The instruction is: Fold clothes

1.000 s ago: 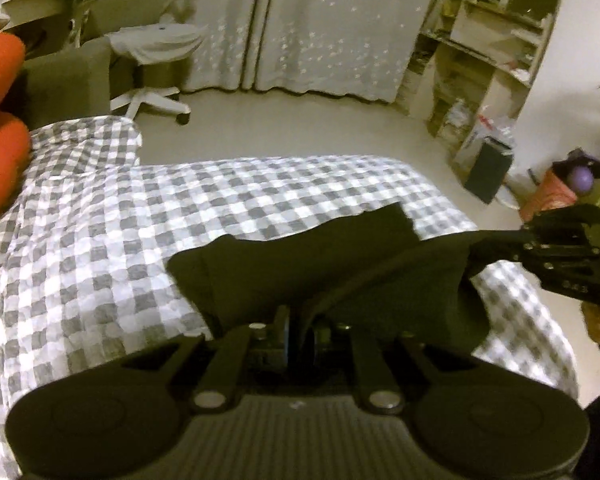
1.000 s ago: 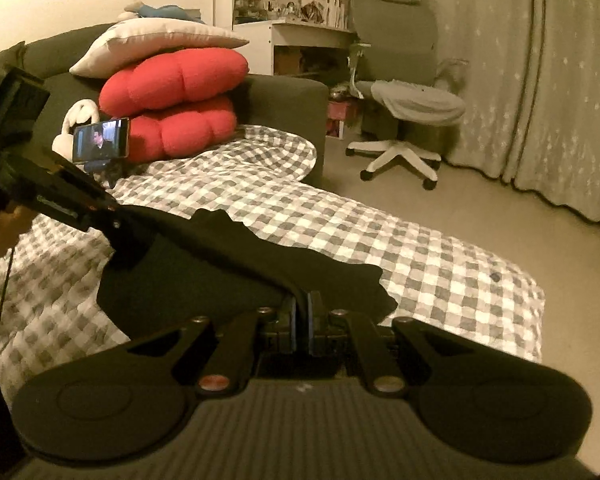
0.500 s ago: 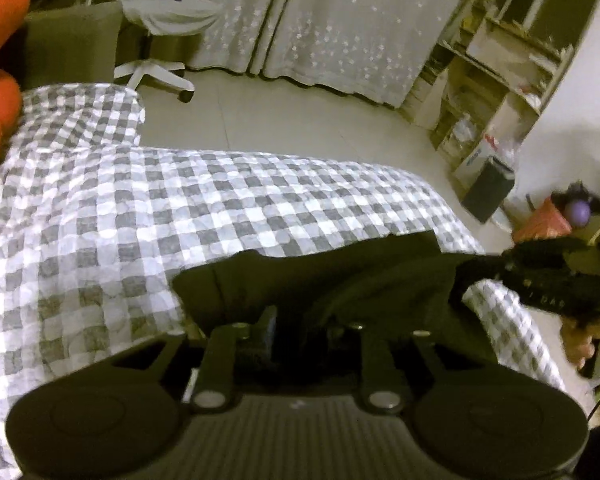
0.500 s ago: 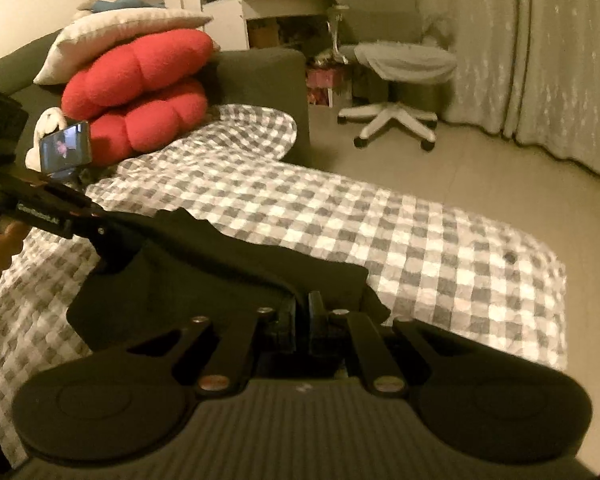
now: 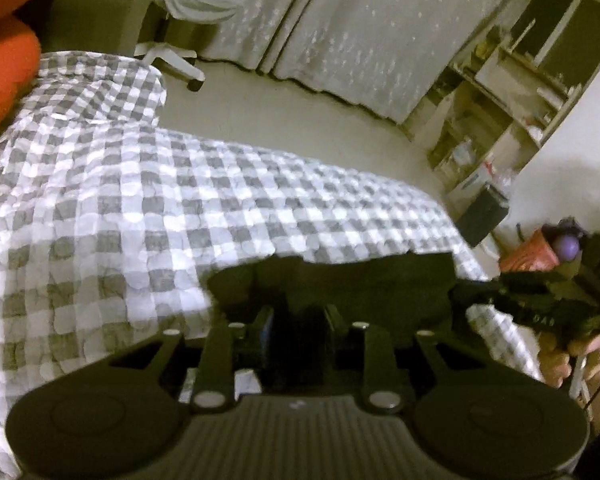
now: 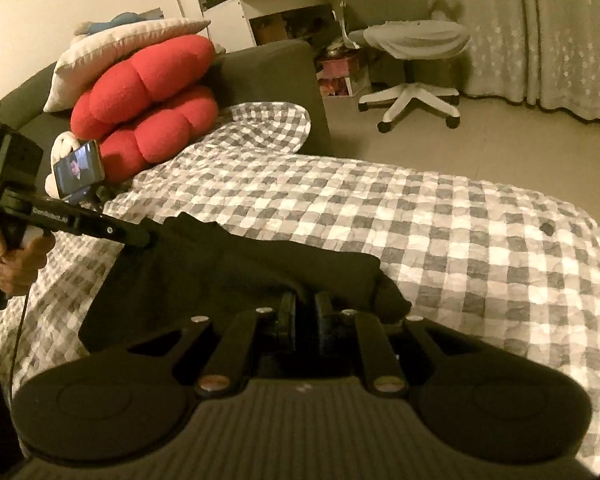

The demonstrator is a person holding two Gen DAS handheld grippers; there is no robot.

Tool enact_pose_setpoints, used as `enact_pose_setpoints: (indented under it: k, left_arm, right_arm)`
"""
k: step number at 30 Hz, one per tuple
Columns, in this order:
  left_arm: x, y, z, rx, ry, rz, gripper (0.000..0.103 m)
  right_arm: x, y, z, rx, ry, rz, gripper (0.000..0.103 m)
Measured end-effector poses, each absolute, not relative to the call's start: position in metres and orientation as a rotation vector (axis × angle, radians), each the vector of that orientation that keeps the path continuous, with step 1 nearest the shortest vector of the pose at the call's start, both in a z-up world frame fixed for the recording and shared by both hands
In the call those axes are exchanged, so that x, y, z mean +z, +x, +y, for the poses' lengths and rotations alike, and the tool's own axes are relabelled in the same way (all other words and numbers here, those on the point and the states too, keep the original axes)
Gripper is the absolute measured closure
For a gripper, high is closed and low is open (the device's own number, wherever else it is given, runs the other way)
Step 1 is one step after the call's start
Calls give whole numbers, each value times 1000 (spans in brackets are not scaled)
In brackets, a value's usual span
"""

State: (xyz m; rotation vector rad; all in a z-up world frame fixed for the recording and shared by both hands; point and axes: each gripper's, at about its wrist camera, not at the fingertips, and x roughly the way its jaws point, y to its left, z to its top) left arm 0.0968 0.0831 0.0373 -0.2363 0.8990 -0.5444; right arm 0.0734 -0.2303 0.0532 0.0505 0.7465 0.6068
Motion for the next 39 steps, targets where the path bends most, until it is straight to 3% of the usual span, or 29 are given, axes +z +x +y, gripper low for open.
enact_pose_setpoints:
  k: [3, 6, 9, 26, 29, 31, 32, 33, 39]
  left_arm:
    - [35, 97, 77, -538, -216, 905, 78]
    - [36, 96, 75, -528, -219, 897, 91]
    - [40, 91, 73, -516, -212, 875, 98]
    - [59, 93, 51, -430, -169, 754, 99]
    - [46, 100, 45, -395, -134, 792, 99]
    - [43, 100, 44, -391, -133, 788, 99]
    - [43, 100, 45, -391, -138, 788, 99]
    - [43, 100, 46, -391, -143, 787, 99]
    - [40, 100, 49, -385, -145, 789, 99]
  right_arm:
    - [53, 76, -231, 607, 55, 750, 88]
    - [55, 74, -232, 600, 55, 734, 91]
    - [59, 72, -231, 594, 56, 711, 94]
    - [69, 83, -222, 520, 45, 643, 95]
    - [57, 91, -221, 508, 37, 697, 89]
    - [56, 91, -224, 489, 27, 706, 78]
    - [59, 89, -228, 483, 39, 690, 65]
    - [63, 87, -233, 476, 52, 673, 60]
    - [77, 79, -251, 441, 108, 614, 59]
